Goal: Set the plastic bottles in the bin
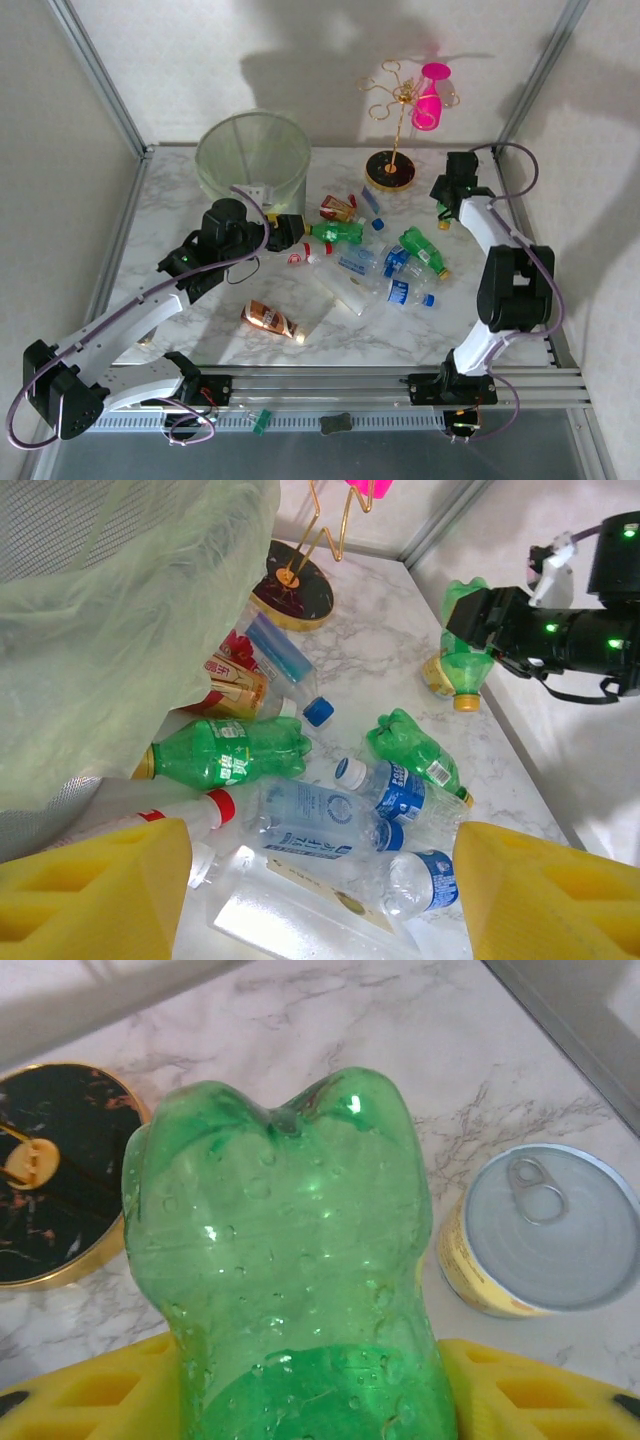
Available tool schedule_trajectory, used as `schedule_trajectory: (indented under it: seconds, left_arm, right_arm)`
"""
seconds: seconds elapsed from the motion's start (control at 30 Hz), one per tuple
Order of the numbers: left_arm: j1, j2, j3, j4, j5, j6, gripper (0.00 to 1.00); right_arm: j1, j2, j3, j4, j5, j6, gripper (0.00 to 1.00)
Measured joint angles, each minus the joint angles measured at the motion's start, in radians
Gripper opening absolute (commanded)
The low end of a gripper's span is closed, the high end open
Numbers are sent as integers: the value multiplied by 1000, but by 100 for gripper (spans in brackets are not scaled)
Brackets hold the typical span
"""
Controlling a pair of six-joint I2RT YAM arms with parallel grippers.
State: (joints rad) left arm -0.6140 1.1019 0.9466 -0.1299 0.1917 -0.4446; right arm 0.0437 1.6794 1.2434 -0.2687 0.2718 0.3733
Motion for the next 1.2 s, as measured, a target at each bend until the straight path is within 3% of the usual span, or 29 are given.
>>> schedule_trajectory:
  seconds: [0.4, 0.73, 0.93, 1.2]
  left_arm:
    - [-30, -22, 27, -5, -1, -51, 68]
    - [-77, -21, 50, 10, 44, -95, 68]
    - [-163, 4, 52, 72, 102, -102, 71]
    - [-166, 34, 66, 161, 185, -114, 72]
  right_arm:
    - [41, -312, -175, 72, -260, 140, 51]
    - [141, -543, -221, 156, -599, 182, 50]
    - [210, -580, -231, 229, -790, 234, 49]
    - [263, -632, -250, 286, -923, 284, 49]
